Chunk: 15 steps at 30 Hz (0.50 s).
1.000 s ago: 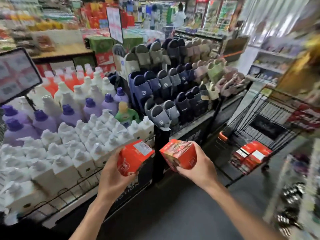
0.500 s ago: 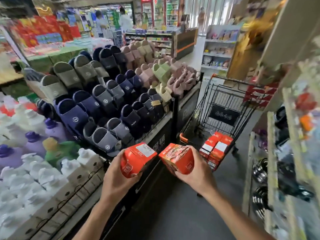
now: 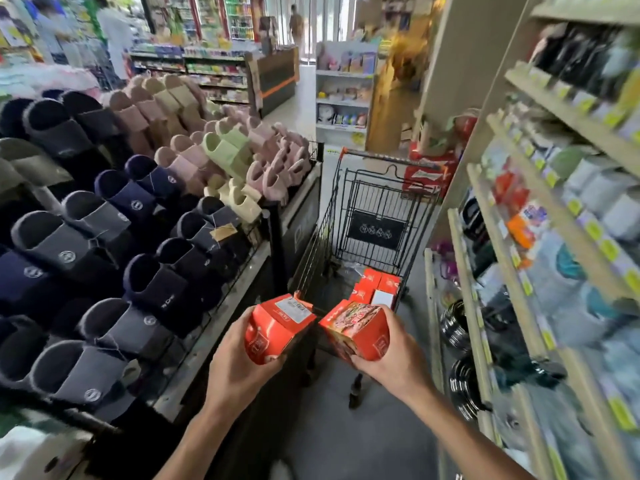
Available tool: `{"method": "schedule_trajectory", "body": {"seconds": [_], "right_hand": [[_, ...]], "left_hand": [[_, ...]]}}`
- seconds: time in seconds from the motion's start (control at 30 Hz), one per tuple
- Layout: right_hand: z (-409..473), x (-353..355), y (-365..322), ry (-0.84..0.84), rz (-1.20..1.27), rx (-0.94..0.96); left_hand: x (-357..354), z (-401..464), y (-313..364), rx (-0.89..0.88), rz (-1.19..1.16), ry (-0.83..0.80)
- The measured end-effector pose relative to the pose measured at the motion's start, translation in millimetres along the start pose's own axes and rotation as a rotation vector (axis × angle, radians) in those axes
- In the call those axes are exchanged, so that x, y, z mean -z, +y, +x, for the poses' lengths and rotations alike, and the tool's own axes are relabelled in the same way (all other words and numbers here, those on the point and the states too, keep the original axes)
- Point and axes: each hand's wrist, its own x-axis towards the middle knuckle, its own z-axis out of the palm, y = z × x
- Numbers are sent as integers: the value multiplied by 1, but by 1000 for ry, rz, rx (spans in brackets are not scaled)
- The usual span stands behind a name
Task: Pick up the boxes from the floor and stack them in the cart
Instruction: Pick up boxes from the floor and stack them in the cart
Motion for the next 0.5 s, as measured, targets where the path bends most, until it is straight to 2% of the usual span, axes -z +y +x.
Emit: {"method": "schedule_trajectory", "body": {"seconds": [0.27,0.5], "right_hand": [[93,-11,-4,81,-82,-143],[155,-15,5,131,-76,-279]], "left_hand": [[-35,139,-21,-36,-84,-125],[-73,241,-33,-71,-35,-252]]}}
